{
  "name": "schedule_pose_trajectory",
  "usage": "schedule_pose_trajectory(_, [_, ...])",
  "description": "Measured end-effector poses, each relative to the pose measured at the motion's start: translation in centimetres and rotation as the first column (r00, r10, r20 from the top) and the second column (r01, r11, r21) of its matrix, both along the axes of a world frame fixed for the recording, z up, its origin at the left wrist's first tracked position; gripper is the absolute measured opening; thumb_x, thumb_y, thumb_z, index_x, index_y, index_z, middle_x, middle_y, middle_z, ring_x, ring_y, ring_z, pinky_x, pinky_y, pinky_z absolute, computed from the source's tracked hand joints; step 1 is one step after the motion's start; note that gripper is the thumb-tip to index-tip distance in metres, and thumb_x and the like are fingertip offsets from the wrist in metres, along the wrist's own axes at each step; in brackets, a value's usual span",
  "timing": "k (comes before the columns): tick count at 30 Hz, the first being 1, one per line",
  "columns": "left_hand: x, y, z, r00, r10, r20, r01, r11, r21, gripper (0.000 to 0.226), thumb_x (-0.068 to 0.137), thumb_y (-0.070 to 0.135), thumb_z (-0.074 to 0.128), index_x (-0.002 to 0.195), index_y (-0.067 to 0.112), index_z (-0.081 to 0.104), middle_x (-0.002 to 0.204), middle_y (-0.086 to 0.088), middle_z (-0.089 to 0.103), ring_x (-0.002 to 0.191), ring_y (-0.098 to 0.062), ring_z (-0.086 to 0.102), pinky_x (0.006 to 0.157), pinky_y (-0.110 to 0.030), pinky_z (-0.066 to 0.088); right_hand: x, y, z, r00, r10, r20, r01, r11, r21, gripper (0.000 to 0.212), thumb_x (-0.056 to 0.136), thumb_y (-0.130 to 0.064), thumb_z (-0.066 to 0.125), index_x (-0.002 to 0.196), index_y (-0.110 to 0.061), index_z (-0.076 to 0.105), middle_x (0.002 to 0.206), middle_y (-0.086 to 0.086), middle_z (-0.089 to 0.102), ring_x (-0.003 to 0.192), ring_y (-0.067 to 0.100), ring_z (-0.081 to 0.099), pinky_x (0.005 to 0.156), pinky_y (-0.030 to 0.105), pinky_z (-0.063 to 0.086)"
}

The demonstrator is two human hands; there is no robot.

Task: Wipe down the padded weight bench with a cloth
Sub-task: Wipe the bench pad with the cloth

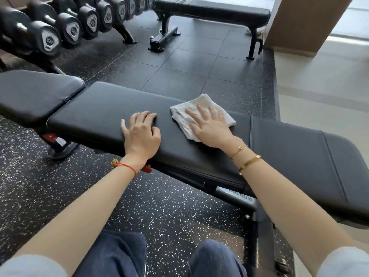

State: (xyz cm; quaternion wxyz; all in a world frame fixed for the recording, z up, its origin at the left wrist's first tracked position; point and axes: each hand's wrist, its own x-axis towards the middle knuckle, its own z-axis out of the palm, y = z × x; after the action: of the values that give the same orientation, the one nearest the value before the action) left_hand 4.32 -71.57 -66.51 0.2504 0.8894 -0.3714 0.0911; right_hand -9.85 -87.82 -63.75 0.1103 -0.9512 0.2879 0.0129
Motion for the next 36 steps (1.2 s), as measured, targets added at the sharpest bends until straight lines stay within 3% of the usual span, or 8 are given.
schedule_pose_trajectory(4, [0.0,0.1,-0.2,1.0,-0.01,-0.004,0.01,1.0,-0.007,0.044,0.089,0.022,0.045,0.132,0.024,0.056,0.144,0.002,0.049,0.138,-0.019,0.035,0.118,-0.057,0.01,-3.4,-2.6,-0.2,0.985,-0.171,-0.005,0.171,0.985,-0.019,0.051,0.104,-0.046,0.019,0.153,-0.047,0.008,0.166,-0.001,0.001,0.151,0.03,-0.006,0.12,0.05,-0.007])
schedule_pose_trajectory(8, [-0.1,0.0,-0.2,1.0,-0.004,-0.005,0.004,1.0,-0.013,0.044,0.089,0.022,0.045,0.131,0.024,0.057,0.143,0.002,0.05,0.137,-0.02,0.035,0.118,-0.057,0.01,-1.7,-3.9,0.3,0.951,-0.306,-0.049,0.306,0.952,-0.006,0.053,0.102,-0.047,0.018,0.154,-0.044,0.01,0.166,0.0,0.0,0.15,0.034,-0.009,0.118,0.057,-0.009])
schedule_pose_trajectory(14, [-0.1,0.1,0.0,1.0,0.001,-0.015,-0.001,1.0,-0.01,0.044,0.09,0.021,0.046,0.133,0.023,0.056,0.144,0.001,0.05,0.138,-0.02,0.035,0.118,-0.057,0.01,2.1,2.7,-0.4,0.993,-0.118,-0.012,0.117,0.992,-0.042,0.054,0.102,-0.047,0.018,0.155,-0.044,0.005,0.166,0.0,-0.003,0.148,0.04,-0.015,0.115,0.062,-0.013])
schedule_pose_trajectory(19, [-0.3,0.3,0.3,1.0,-0.012,-0.029,0.012,1.0,-0.007,0.045,0.091,0.02,0.046,0.135,0.022,0.055,0.146,0.0,0.048,0.139,-0.021,0.034,0.118,-0.057,0.009,-1.9,7.2,-0.5,1.0,-0.009,0.023,0.01,0.998,-0.054,0.053,0.103,-0.048,0.018,0.153,-0.048,0.0,0.166,-0.001,-0.006,0.149,0.037,-0.016,0.116,0.057,-0.016])
schedule_pose_trajectory(22, [-0.2,0.4,0.2,0.999,-0.017,-0.031,0.017,1.0,-0.008,0.046,0.091,0.02,0.045,0.136,0.022,0.055,0.147,-0.001,0.048,0.14,-0.021,0.033,0.118,-0.058,0.009,-6.5,7.9,-1.2,0.998,-0.037,0.044,0.042,0.994,-0.099,0.053,0.102,-0.049,0.015,0.153,-0.049,-0.002,0.166,-0.001,-0.003,0.15,0.035,-0.011,0.118,0.054,-0.013])
schedule_pose_trajectory(25, [-0.3,0.4,0.1,0.999,-0.02,-0.032,0.02,1.0,0.009,0.047,0.093,0.021,0.044,0.139,0.022,0.052,0.15,-0.002,0.045,0.142,-0.022,0.031,0.119,-0.058,0.007,-9.6,6.0,-1.1,0.985,-0.173,0.022,0.174,0.977,-0.121,0.053,0.103,-0.048,0.015,0.153,-0.049,-0.002,0.166,-0.001,-0.002,0.15,0.033,-0.007,0.119,0.052,-0.01])
schedule_pose_trajectory(29, [-1.1,0.2,0.1,0.999,-0.012,-0.053,0.016,0.998,0.065,0.05,0.096,0.021,0.04,0.146,0.02,0.044,0.156,-0.003,0.037,0.147,-0.024,0.024,0.12,-0.057,0.006,-8.1,3.1,0.0,0.948,-0.318,-0.02,0.315,0.945,-0.082,0.052,0.104,-0.046,0.018,0.154,-0.046,0.004,0.166,0.002,-0.001,0.15,0.037,-0.004,0.118,0.055,-0.009])
schedule_pose_trajectory(36, [-4.6,0.1,0.7,0.99,-0.085,-0.11,0.098,0.988,0.117,0.05,0.096,0.029,0.042,0.145,0.021,0.042,0.157,-0.005,0.032,0.149,-0.028,0.017,0.119,-0.06,0.002,-8.5,6.3,-0.2,0.987,-0.163,-0.003,0.162,0.985,-0.05,0.053,0.103,-0.047,0.018,0.153,-0.048,0.001,0.165,-0.002,-0.007,0.149,0.036,-0.014,0.118,0.055,-0.012])
